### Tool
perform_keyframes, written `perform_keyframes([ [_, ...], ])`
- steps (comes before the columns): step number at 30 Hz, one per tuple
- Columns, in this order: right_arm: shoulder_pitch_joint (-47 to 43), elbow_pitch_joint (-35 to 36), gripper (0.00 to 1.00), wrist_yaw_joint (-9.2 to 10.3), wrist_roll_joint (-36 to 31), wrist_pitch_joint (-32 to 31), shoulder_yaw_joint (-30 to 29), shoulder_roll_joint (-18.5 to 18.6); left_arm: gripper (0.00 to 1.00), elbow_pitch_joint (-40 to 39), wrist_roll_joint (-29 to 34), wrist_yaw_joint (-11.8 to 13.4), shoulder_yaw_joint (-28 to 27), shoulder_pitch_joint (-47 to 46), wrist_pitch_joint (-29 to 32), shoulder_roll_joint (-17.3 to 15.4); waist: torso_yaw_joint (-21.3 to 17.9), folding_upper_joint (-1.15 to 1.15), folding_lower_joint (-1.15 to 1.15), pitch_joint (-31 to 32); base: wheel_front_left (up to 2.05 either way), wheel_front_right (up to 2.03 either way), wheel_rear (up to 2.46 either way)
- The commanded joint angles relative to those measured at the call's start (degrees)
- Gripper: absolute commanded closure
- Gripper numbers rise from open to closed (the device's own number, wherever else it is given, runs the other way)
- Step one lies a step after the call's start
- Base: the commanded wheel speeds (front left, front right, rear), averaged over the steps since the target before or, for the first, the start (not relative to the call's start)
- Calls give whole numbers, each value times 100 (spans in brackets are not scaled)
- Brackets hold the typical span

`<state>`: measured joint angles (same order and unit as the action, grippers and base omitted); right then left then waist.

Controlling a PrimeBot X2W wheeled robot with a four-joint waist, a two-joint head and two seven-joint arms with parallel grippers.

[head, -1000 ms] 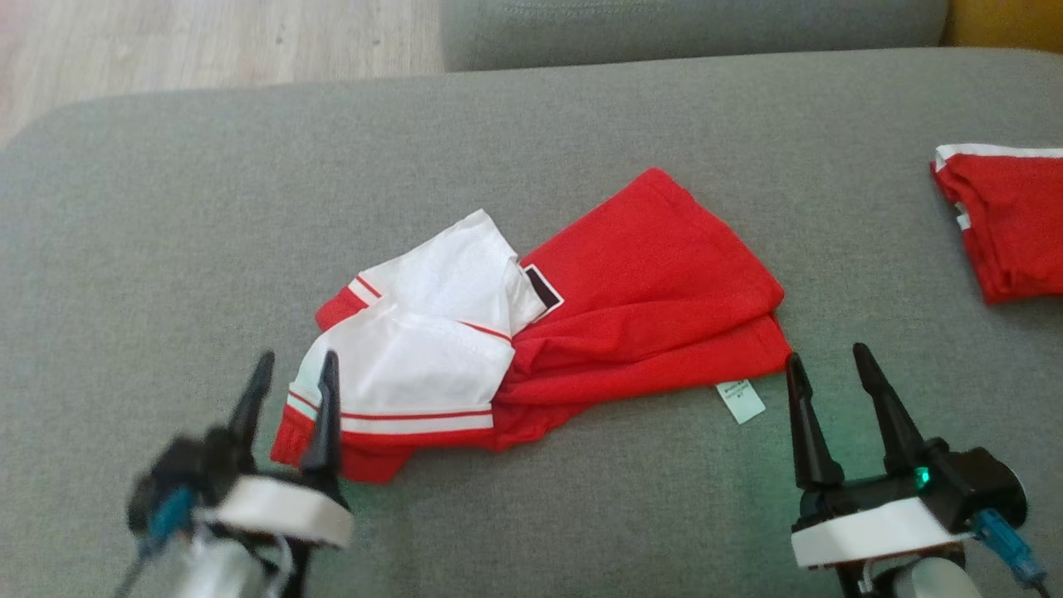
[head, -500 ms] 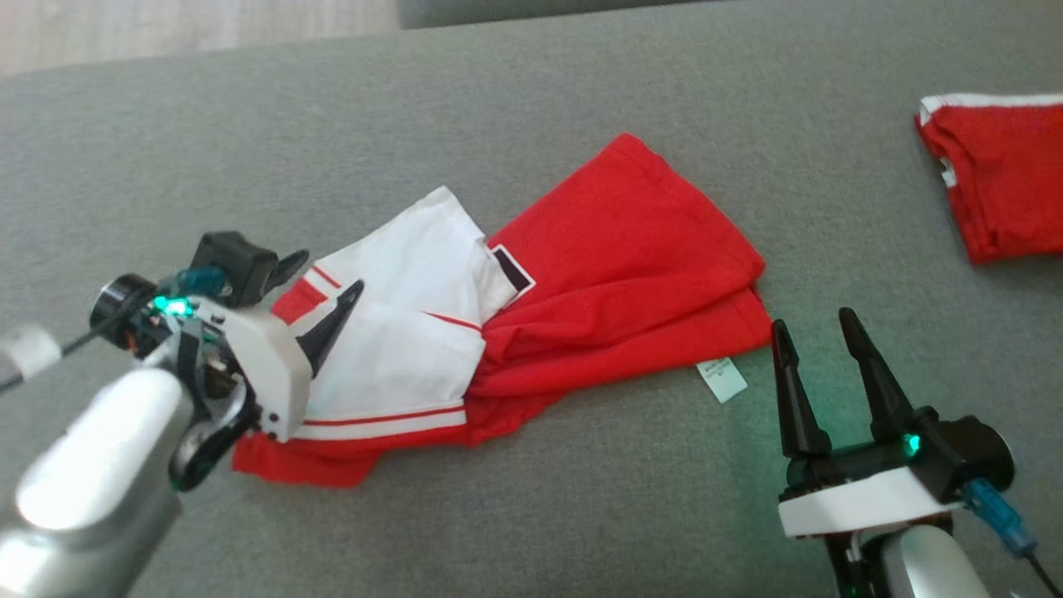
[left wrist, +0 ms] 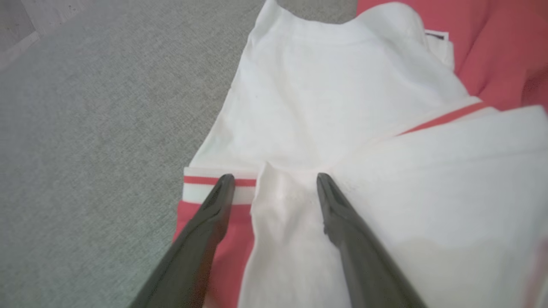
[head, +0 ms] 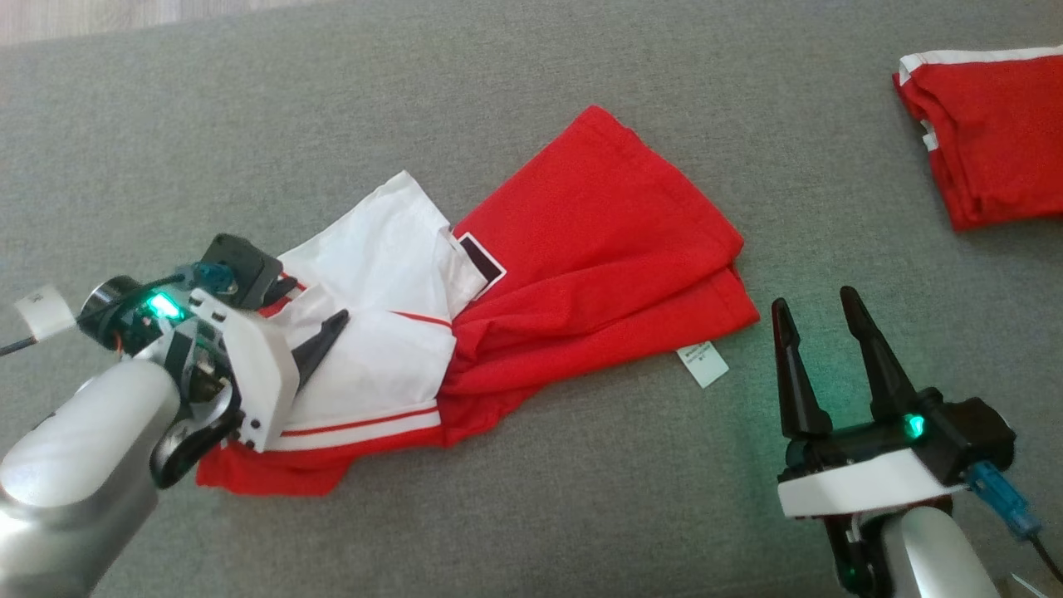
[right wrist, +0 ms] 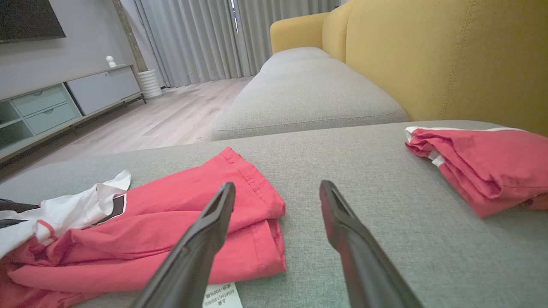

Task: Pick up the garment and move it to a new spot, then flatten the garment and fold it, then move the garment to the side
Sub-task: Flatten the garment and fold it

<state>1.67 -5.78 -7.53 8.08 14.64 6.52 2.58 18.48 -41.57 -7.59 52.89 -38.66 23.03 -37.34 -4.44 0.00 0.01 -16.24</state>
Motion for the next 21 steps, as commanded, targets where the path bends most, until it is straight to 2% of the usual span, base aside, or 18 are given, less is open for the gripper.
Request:
perform_keyframes([
  [1, 113, 193, 0, 4, 31, 36, 113, 30, 0, -74, -32, 11, -200, -352, -44, -315, -2, 0, -1, 0, 0, 0, 0],
  [11, 84, 201, 0, 4, 5, 36, 78, 30, 1, 62, -151, 10, 384, -516, -416, -348, 16, 0, -1, 53, 0, 0, 0],
  [12, 77, 202, 0, 4, -1, 36, 74, 30, 11, 58, -132, 10, 441, -540, -501, -354, 23, 0, -1, 61, 0, 0, 0],
  [13, 71, 203, 0, 4, -6, 36, 70, 30, 25, 60, -114, 10, 495, -563, -585, -358, 32, 0, -1, 69, 0, 0, 0],
  [14, 59, 205, 0, 4, -14, 36, 60, 30, 65, 75, -70, 10, 605, -614, -753, -361, 58, 0, -1, 86, 0, 0, 0],
  [15, 53, 205, 0, 4, -18, 36, 57, 30, 93, 81, -49, 10, 664, -641, -838, -358, 75, 0, -1, 95, 0, 0, 0],
  [16, 45, 206, 0, 4, -22, 36, 56, 30, 100, 87, -35, 10, 725, -666, -921, -355, 91, 0, -1, 108, 0, 0, 0],
  [21, -16, 190, 0, 4, -42, 36, 41, 30, 100, 104, 46, 10, 972, -781, -1416, -379, 201, 0, -1, 201, 0, 0, 0],
])
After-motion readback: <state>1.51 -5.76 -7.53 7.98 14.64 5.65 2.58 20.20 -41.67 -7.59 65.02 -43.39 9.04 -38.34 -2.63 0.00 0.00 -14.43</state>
